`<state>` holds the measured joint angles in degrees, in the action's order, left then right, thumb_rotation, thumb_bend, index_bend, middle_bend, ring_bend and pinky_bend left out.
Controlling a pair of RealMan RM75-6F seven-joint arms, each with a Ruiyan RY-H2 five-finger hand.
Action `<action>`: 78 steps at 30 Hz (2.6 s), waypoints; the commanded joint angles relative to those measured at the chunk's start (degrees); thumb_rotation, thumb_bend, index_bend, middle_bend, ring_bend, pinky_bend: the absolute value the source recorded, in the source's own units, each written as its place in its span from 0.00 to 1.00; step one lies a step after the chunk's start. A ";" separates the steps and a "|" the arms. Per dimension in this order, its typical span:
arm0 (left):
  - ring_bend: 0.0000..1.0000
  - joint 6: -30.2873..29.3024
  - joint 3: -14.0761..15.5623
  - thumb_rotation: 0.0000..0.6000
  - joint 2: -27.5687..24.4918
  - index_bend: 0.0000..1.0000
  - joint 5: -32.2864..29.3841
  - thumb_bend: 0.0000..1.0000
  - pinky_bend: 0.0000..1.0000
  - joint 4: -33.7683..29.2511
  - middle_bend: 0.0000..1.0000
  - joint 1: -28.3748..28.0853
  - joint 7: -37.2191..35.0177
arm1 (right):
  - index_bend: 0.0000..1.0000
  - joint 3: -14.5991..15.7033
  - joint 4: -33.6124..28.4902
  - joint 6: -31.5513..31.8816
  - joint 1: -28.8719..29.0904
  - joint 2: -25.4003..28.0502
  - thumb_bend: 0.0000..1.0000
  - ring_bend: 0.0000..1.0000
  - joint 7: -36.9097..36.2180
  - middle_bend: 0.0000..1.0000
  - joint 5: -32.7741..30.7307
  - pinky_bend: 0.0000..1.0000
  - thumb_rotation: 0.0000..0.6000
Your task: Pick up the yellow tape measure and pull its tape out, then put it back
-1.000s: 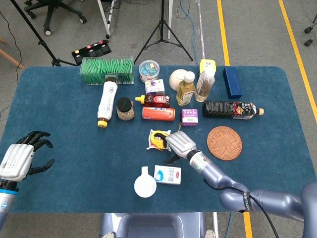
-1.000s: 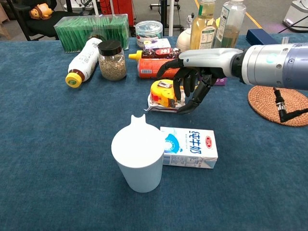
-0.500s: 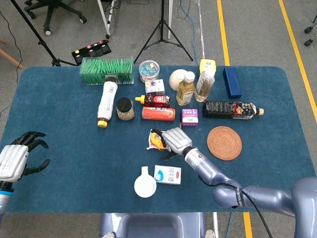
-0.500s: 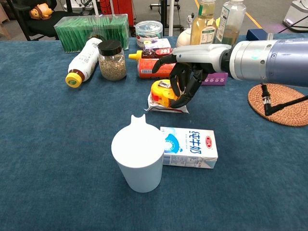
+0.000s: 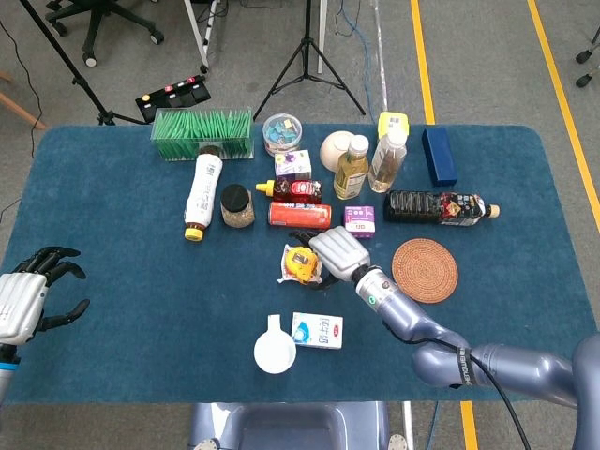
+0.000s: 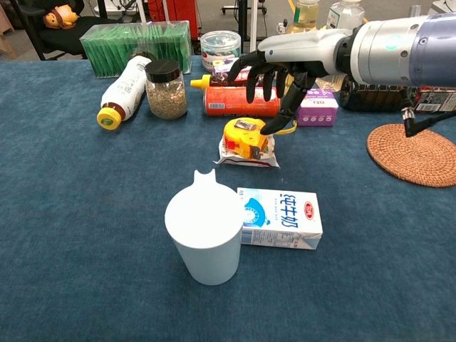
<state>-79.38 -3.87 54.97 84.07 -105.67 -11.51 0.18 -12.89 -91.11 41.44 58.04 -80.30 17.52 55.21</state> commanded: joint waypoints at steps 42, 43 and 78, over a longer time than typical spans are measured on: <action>0.16 -0.95 -0.79 1.00 -0.79 0.42 -4.05 0.23 0.29 -2.00 0.26 1.36 2.99 | 0.26 6.39 24.43 -5.41 8.11 -8.81 0.00 0.32 -18.98 0.34 30.53 0.30 0.86; 0.16 -0.94 -0.80 1.00 -0.79 0.42 -4.11 0.23 0.29 -1.98 0.26 1.38 2.98 | 0.27 6.42 24.77 -5.40 8.23 -8.94 0.00 0.32 -19.39 0.34 30.67 0.31 0.86; 0.16 1.43 -1.09 1.00 0.92 0.42 -3.28 0.23 0.29 1.10 0.26 -0.06 0.58 | 0.58 1.27 14.30 2.26 4.50 -10.80 0.00 0.69 10.86 0.54 2.16 0.52 1.00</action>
<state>-77.99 -4.97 55.85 80.76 -104.62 -11.53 0.80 -10.77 -73.28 40.64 63.44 -91.43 22.24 63.31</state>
